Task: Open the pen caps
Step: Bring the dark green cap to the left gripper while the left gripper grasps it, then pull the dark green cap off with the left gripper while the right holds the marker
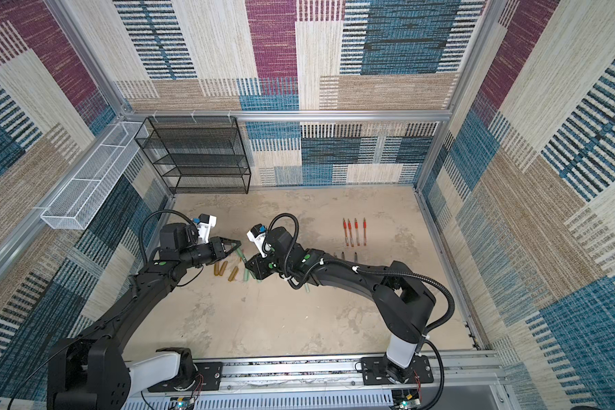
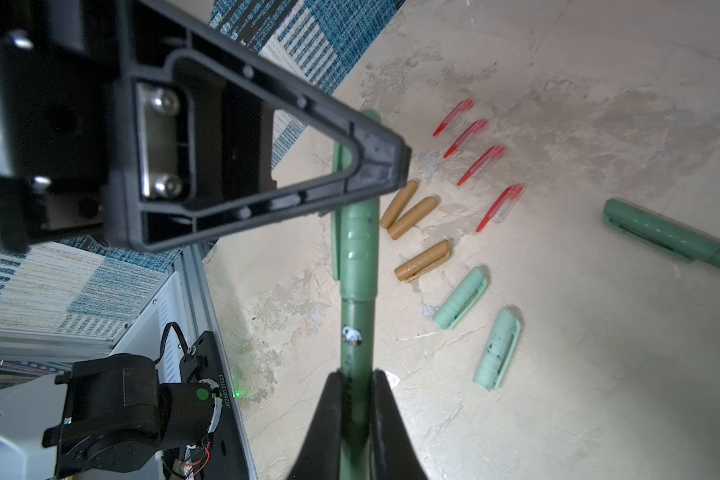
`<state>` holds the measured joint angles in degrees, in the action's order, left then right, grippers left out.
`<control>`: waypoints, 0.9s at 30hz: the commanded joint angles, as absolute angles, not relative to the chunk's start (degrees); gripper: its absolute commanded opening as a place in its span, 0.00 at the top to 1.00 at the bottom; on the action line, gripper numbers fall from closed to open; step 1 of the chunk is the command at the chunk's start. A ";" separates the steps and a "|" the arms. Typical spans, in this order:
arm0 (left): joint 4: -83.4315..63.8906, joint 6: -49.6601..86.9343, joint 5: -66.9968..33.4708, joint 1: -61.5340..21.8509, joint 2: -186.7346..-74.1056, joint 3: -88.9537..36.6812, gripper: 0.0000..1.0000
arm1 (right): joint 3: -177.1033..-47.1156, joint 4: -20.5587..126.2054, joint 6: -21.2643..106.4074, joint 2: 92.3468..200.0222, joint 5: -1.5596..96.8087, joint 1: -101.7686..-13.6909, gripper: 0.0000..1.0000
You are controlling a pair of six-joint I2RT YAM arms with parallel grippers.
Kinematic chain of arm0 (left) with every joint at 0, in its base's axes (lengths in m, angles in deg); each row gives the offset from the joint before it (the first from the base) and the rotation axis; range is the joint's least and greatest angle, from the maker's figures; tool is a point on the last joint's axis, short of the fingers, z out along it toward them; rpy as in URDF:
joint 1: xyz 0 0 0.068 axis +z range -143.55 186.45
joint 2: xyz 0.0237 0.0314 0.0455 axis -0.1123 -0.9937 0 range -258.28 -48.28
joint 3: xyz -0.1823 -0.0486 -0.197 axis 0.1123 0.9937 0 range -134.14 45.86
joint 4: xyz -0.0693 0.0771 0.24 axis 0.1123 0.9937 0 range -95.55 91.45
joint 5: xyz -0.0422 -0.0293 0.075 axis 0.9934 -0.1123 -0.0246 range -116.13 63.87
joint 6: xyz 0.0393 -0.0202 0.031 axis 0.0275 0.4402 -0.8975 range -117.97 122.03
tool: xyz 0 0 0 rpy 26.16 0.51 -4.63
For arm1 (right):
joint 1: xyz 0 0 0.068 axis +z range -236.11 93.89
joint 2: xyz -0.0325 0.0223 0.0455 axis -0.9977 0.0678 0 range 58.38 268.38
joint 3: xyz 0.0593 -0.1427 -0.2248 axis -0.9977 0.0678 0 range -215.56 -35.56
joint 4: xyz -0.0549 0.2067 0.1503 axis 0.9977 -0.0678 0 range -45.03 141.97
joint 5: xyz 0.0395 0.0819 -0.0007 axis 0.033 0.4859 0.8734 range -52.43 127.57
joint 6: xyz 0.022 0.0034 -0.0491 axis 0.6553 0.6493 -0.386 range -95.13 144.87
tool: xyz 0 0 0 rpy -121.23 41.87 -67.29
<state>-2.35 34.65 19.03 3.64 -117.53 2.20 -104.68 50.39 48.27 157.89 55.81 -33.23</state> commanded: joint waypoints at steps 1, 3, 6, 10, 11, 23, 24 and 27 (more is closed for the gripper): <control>-4.19 35.02 17.81 3.55 -117.45 2.76 0.95 | -105.70 53.50 48.77 158.89 56.68 -33.03 0.96; -3.29 35.12 17.92 3.55 -117.10 2.44 1.00 | -106.61 53.03 48.99 159.45 57.20 -32.93 0.95; -3.49 34.83 18.02 3.55 -116.62 2.80 1.00 | -106.74 53.21 48.29 159.52 56.91 -32.94 0.87; -3.10 34.68 17.72 3.55 -116.78 2.61 1.00 | -110.74 49.82 47.33 162.35 54.97 -32.92 0.69; -2.92 35.00 18.09 3.55 -116.74 2.32 1.00 | -111.71 49.32 47.22 163.02 55.10 -32.93 0.68; -2.03 33.21 15.90 4.60 -116.41 2.08 1.00 | -108.76 49.13 46.26 163.70 55.30 -32.92 0.93; -1.83 33.23 15.54 4.90 -116.60 1.84 1.00 | -107.28 49.56 46.97 163.36 55.10 -32.94 0.91; -0.55 34.45 15.42 5.69 -116.98 0.57 1.00 | -102.64 51.73 49.43 161.46 56.00 -32.85 0.94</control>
